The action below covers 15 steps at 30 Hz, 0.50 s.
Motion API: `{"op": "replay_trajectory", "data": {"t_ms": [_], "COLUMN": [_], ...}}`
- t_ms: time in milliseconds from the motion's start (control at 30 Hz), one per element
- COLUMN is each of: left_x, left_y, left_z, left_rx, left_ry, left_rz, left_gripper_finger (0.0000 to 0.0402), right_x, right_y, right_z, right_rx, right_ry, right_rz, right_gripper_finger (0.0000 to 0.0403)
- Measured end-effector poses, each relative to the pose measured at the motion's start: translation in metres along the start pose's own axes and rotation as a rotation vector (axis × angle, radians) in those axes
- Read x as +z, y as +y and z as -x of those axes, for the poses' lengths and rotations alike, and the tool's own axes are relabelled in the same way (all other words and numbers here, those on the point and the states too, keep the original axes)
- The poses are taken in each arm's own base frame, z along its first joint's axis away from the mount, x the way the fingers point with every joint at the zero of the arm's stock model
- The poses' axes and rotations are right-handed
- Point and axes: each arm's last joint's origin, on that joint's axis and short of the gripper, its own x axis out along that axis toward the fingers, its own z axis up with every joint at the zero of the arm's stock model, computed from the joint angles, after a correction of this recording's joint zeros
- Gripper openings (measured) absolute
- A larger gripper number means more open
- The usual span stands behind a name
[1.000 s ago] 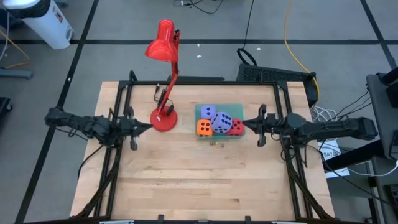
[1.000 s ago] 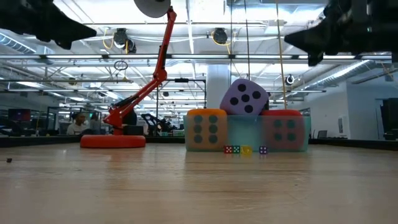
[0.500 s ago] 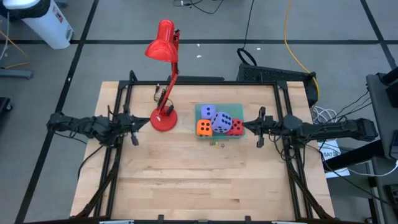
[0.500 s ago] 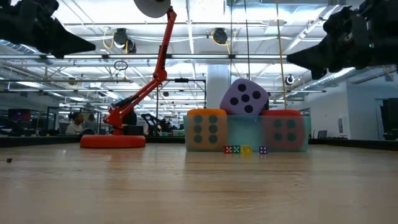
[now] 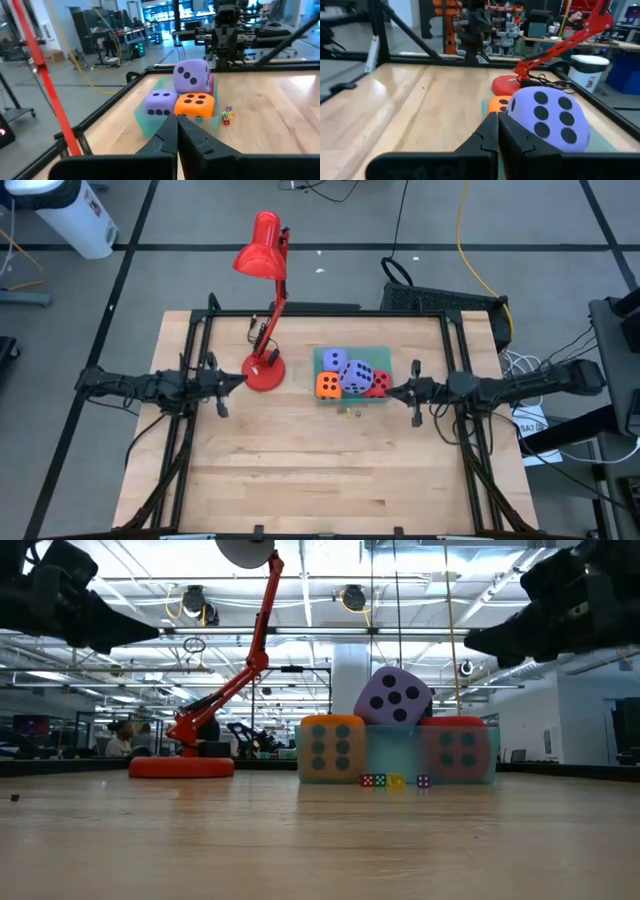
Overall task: Pick & Place Dice
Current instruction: Put the small violet dice into the bin
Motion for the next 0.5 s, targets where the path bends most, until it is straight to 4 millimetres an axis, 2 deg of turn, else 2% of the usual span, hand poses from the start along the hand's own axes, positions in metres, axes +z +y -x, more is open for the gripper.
{"op": "replay_trajectory", "data": {"t_ms": [133, 267, 500], "left_x": [0.001, 0.001, 0.001], "left_y": [0.0, 0.0, 0.0], "left_z": [0.0, 0.0, 0.0], "left_rx": [-0.002, -0.008, -0.008], "left_ry": [-0.015, -0.011, -0.011], "left_rz": [-0.002, 0.004, 0.027], "left_gripper_finger": [0.0004, 0.0004, 0.0013], "right_x": [0.007, 0.006, -0.01], "right_y": [0.015, 0.038, 0.071], "right_z": [-0.012, -0.027, -0.057], "right_rx": [-0.087, -0.175, -0.272], "right_ry": [0.116, 0.267, 0.388], "right_rz": [0.066, 0.144, 0.151], "right_gripper_finger": [0.0, 0.0, 0.0]}}
